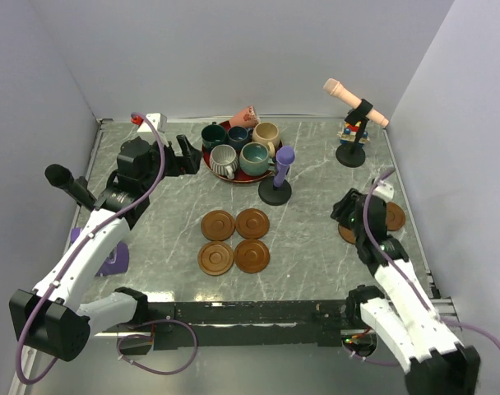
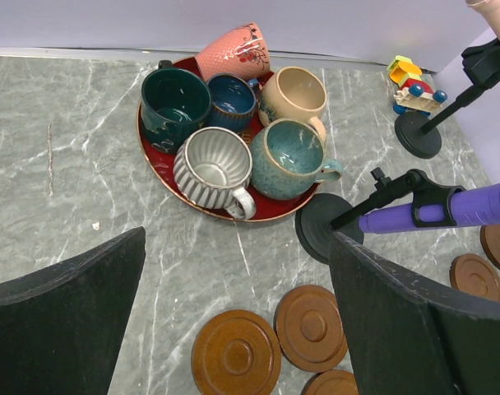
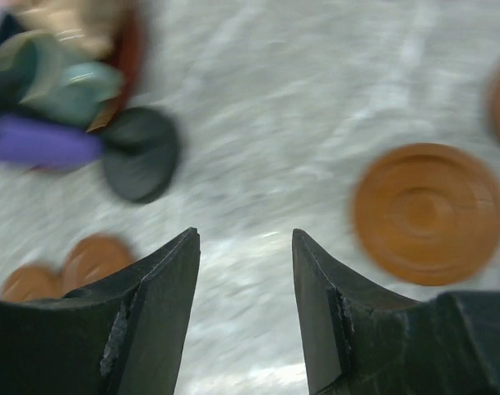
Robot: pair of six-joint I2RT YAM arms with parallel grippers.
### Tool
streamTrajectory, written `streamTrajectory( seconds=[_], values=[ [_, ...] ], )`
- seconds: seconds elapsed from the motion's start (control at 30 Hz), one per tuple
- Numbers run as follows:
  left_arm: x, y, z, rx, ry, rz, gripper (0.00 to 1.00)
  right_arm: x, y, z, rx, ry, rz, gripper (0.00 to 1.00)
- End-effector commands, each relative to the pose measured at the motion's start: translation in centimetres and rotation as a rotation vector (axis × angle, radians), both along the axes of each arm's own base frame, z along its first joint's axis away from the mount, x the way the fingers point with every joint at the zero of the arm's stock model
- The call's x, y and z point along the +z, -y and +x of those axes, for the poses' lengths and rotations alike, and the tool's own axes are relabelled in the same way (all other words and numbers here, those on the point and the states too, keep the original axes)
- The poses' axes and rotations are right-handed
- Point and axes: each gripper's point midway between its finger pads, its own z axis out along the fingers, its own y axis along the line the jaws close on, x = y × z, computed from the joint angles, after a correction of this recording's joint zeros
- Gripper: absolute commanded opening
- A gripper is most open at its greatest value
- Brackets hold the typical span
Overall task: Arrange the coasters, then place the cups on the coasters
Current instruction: Move the coaster to the center of the board.
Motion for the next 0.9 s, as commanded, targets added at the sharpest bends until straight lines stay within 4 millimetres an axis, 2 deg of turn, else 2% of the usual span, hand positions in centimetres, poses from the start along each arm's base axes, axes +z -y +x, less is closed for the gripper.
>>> streamTrajectory(
  seconds=[0.0,0.1,0.23,0.5,0.73,0.87],
  values=[
    [1.1,0.4,0.0,-0.017,0.037,-0.016,0.97,-4.2,3.3,1.3,-0.058,-0.162,-0.008,0.55],
    [1.0,0.5,0.0,-0.019,0.036,-0.012,0.97,-5.6,5.6,2.7,-0.15,-0.215,-0.042,0.53],
    [1.0,0.3,0.2,-0.011,0.035,-0.009,0.97,-7.0,6.9,3.9,-0.185,-0.259,-0.021,0.53],
    [1.1,0.7,0.2,-0.031,0.035,-0.009,0.97,-8.2,7.9,5.2,-0.184,-0.322,0.032,0.55],
    [1.1,0.8,0.1,-0.034,0.035,-0.009,0.97,-10.0,7.9,4.5,-0.207,-0.431,0.057,0.55],
    [0.8,1.0,0.2,-0.042,0.026,-0.012,0.97,-10.7,8.1,3.6,-0.25,-0.485,0.064,0.61]
  ],
)
